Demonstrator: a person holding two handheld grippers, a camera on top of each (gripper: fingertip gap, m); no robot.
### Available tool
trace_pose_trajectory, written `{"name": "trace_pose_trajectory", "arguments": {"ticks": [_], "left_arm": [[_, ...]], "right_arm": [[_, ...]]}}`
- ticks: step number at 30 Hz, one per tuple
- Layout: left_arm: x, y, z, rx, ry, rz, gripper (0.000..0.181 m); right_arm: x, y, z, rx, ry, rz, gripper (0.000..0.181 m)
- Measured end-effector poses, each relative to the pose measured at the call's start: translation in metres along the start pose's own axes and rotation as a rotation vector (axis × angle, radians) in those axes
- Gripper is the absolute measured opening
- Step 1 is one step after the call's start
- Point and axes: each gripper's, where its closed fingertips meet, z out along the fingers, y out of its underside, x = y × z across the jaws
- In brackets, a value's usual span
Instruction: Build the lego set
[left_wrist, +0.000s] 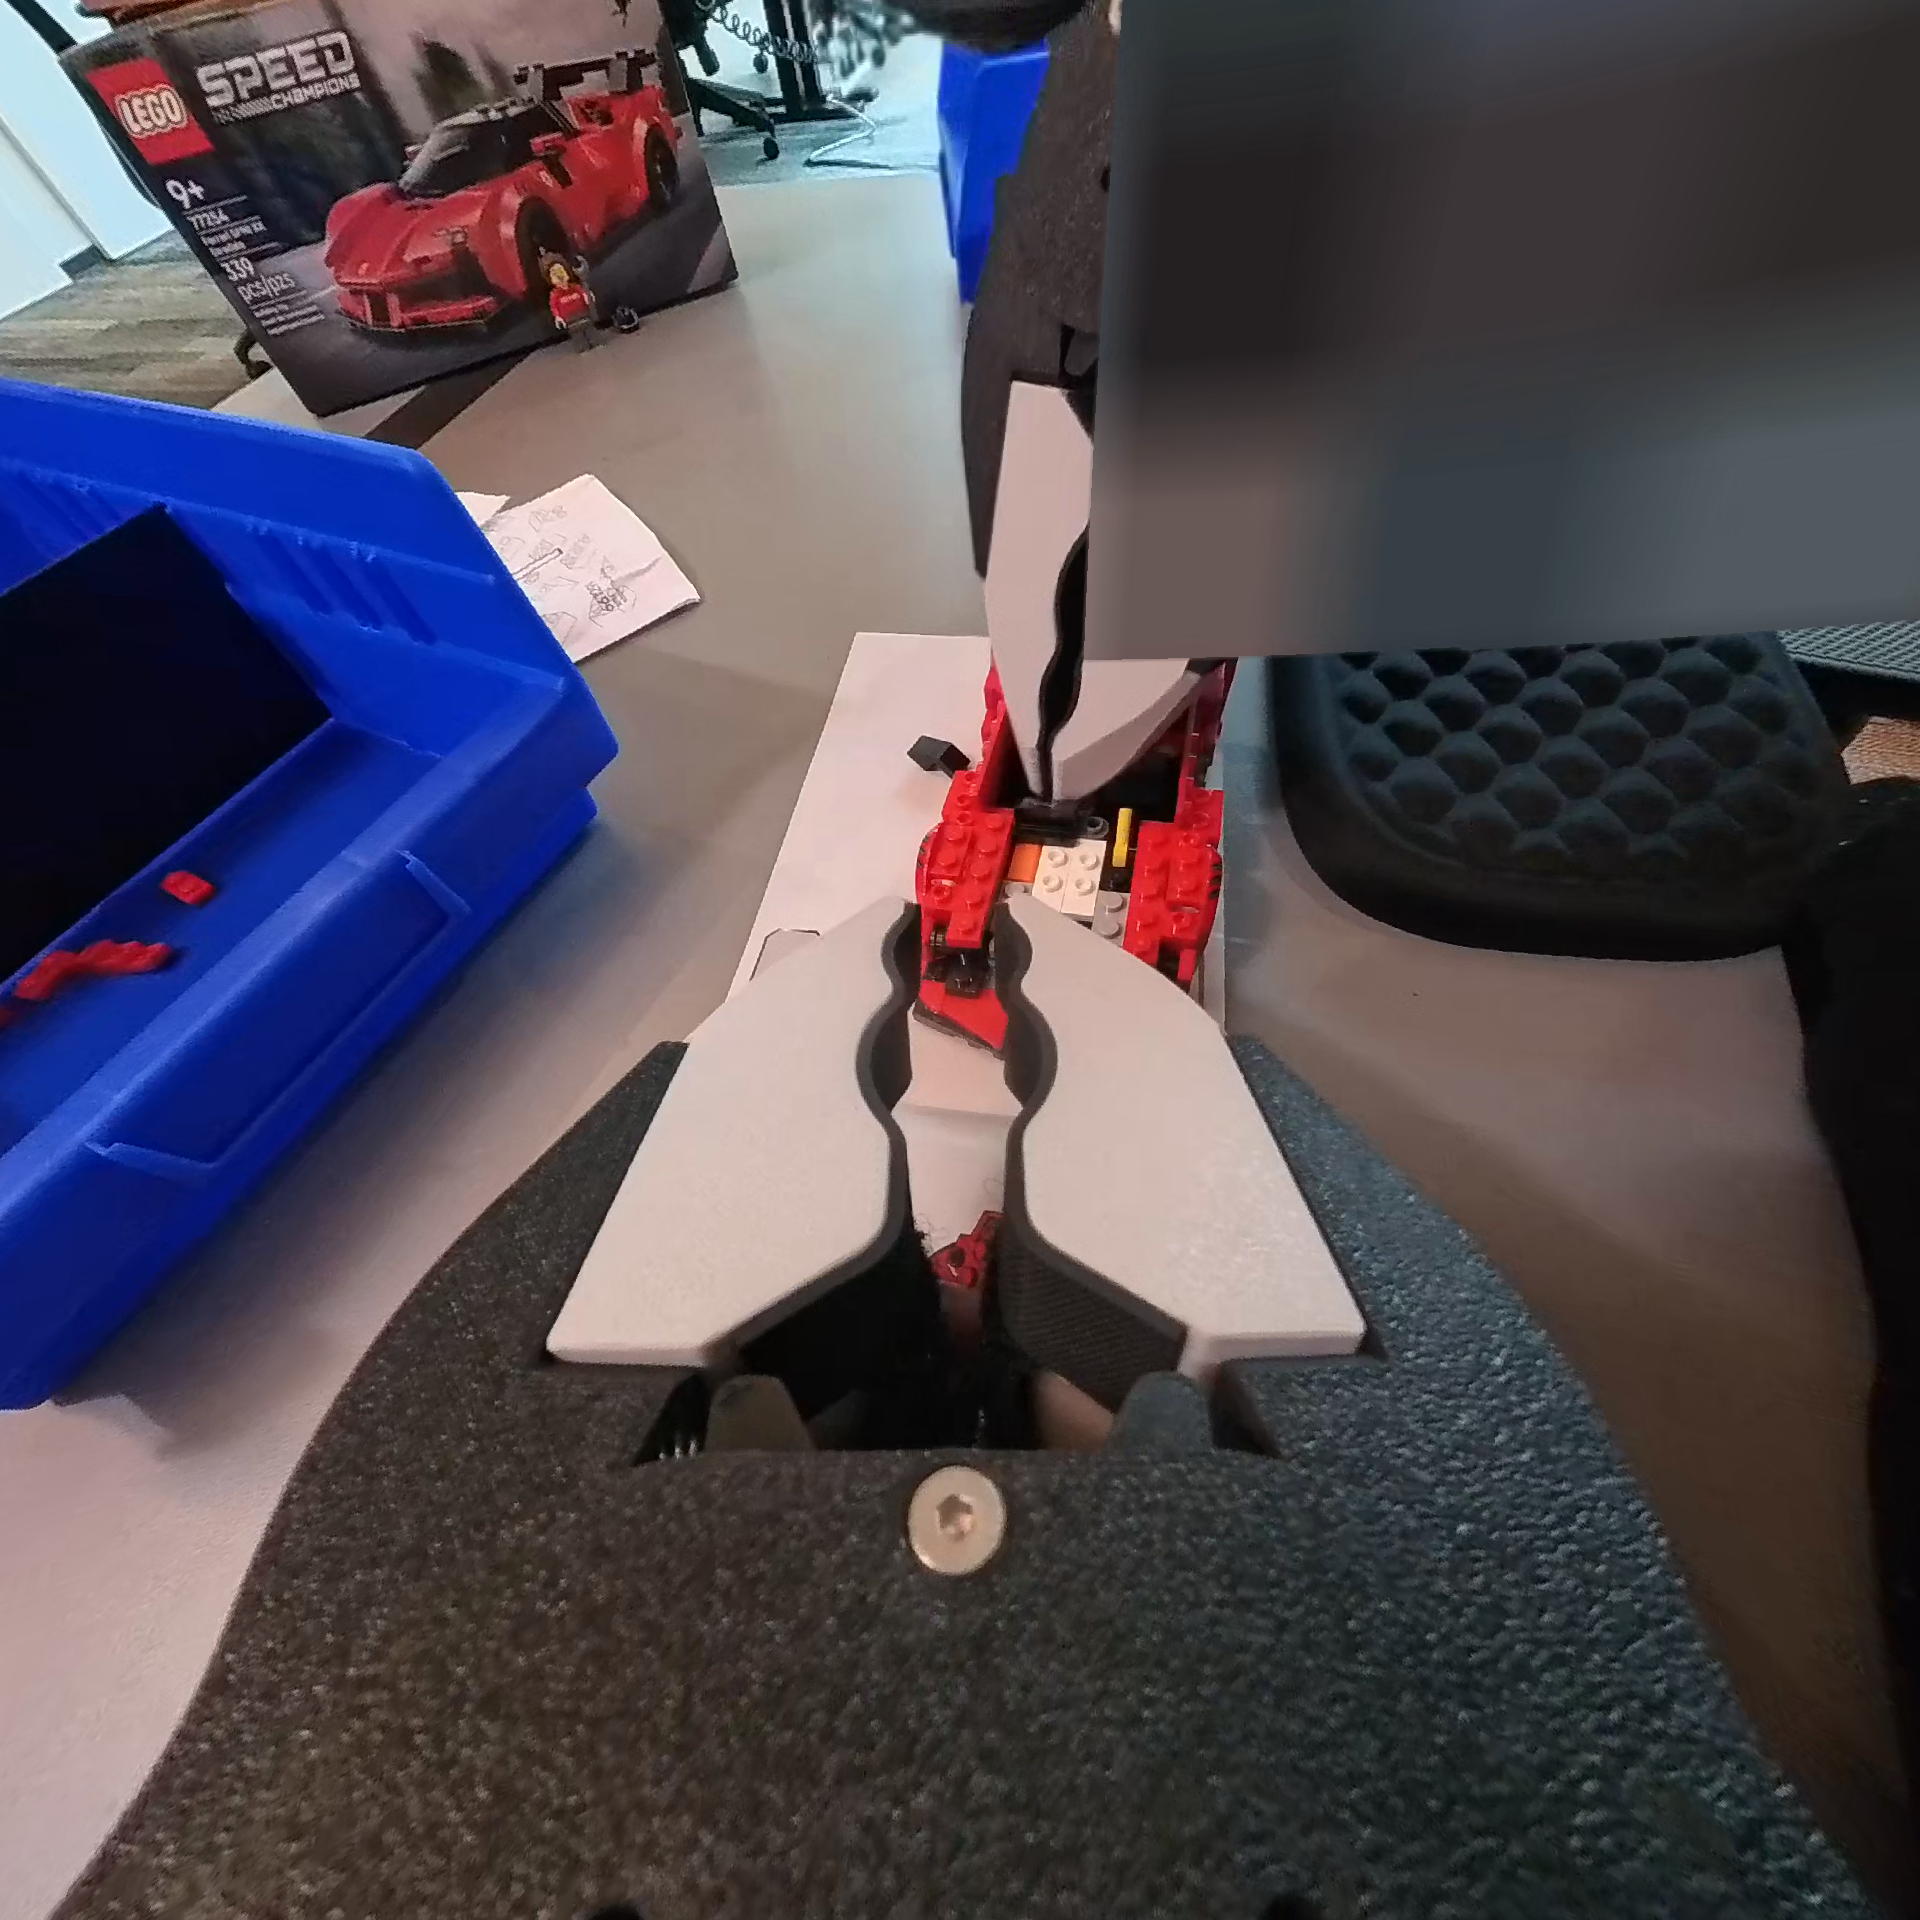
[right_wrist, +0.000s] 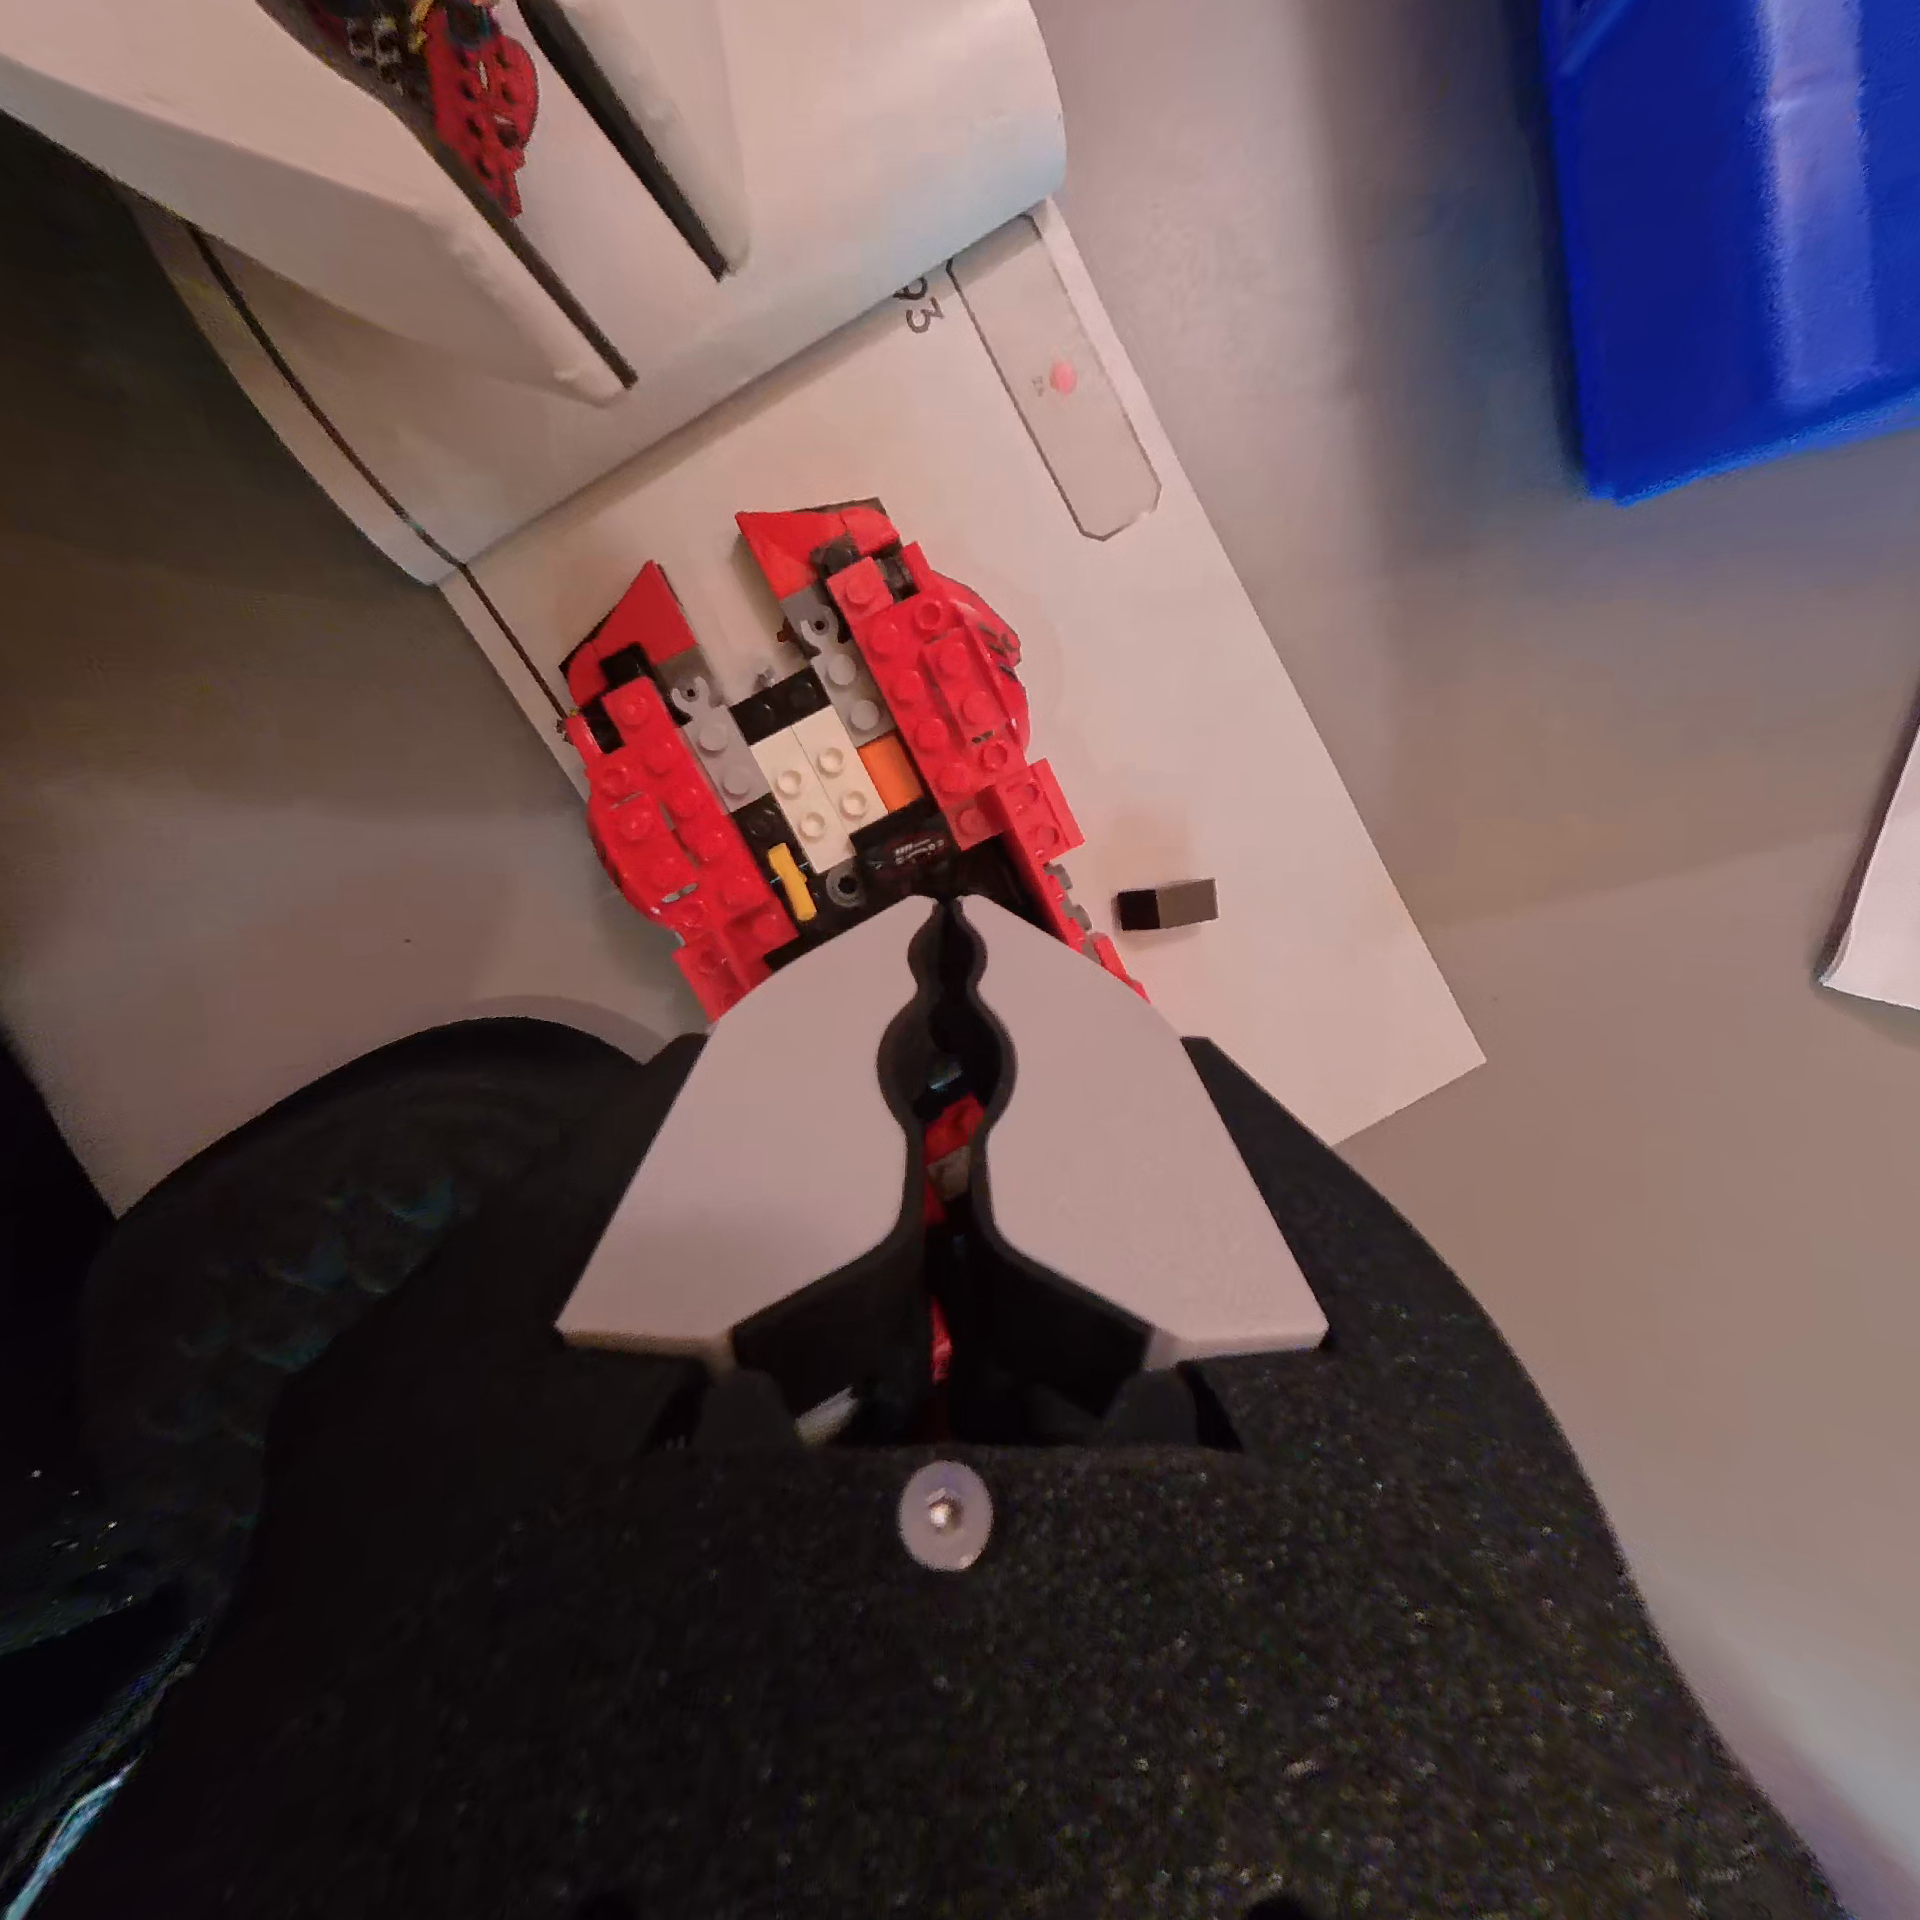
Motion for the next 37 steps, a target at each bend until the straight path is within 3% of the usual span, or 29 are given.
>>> {"name": "trace_pose_trajectory", "arguments": {"ticks": [7,12,15,23,30,37], "left_arm": [[0.001,0.001,0.000,-0.006,0.001,0.007,0.012],[0.002,0.001,0.000,-0.005,0.003,0.016,0.012],[0.003,0.001,0.000,-0.006,0.003,0.021,0.012],[0.004,0.001,0.000,-0.008,0.007,0.030,0.013],[0.004,0.000,0.000,-0.005,0.007,0.023,0.013],[0.003,0.000,0.001,-0.006,0.006,0.016,0.013]], "right_arm": [[0.000,0.001,-0.015,0.027,0.039,0.058,0.000],[0.007,0.001,-0.010,0.048,0.093,0.182,0.000],[0.006,0.001,-0.006,0.042,0.101,0.267,0.012],[0.006,0.003,0.003,0.033,0.111,0.412,0.009],[0.007,0.004,0.005,-0.019,0.151,0.372,0.004],[0.007,0.000,-0.010,0.058,0.138,0.359,0.002]]}}
